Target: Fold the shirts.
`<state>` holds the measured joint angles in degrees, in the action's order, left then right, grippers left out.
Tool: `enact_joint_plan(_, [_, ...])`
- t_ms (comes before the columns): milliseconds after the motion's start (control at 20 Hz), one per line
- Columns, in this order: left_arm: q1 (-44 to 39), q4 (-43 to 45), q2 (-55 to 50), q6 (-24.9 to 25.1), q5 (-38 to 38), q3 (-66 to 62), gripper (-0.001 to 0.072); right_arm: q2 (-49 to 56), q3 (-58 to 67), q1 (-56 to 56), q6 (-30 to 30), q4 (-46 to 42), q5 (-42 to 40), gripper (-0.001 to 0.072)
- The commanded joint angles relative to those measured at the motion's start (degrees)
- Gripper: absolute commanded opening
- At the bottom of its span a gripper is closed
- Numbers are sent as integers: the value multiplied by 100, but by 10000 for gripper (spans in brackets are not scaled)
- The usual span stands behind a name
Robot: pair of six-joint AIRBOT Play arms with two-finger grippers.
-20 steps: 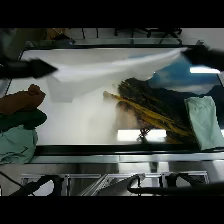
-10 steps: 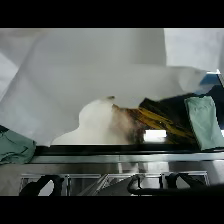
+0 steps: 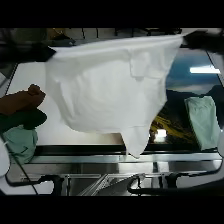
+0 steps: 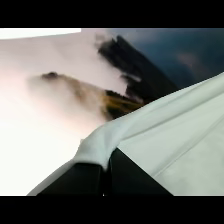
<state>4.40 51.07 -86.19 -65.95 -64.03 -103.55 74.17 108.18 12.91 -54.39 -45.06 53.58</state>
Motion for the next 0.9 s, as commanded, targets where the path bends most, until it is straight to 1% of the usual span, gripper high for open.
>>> enact_joint_plan(0, [-140, -4, -1729, 144, 699, 31, 15, 1683, 9, -396, -46, 0, -348, 10])
enact_joint_plan(100, [-140, -7, -2457, 144, 1054, 28, 15, 2367, 9, -584, -48, 0, -682, 10])
enact_joint_plan(200, [-131, -9, -2863, 157, 1421, 2, 15, 2782, 11, -684, -52, 4, -929, 11])
enact_joint_plan(250, [-133, -4, -2994, 160, 1445, -140, 17, 2848, 11, -693, -72, 2, -942, 12])
enact_joint_plan(300, [-131, -2, -3073, 160, 1366, -356, 20, 2839, 13, -691, -153, 2, -909, 38])
enact_joint_plan(350, [-114, 0, -3084, 160, 1215, -581, 246, 2756, 13, -640, -291, 2, -807, 242])
enact_joint_plan(400, [-76, 2, -3075, 157, 929, -861, 714, 2612, 13, -564, -420, -15, -603, 320])
enact_joint_plan(450, [4, 33, -3071, 136, 479, -1228, 650, 2439, 13, -463, -616, -96, -354, 320])
enact_joint_plan(550, [278, 46, -2949, 136, -339, -1692, 650, 2033, 13, -170, -1069, -481, 306, 319])
enact_joint_plan(600, [466, 44, -2789, 138, -557, -1615, 650, 1832, 11, 24, -1244, -688, 774, 310])
enact_joint_plan(650, [691, 44, -2577, 136, -752, -1338, 650, 1674, -13, 203, -1294, -811, 1259, 236])
enact_joint_plan(750, [1204, 46, -2267, 144, -1290, -638, 650, 1375, -337, 533, -1344, -942, 2052, 222])
enact_joint_plan(850, [1729, 42, -2225, 142, -1799, -39, 650, 1029, -1047, 791, -1357, -940, 2367, 222])
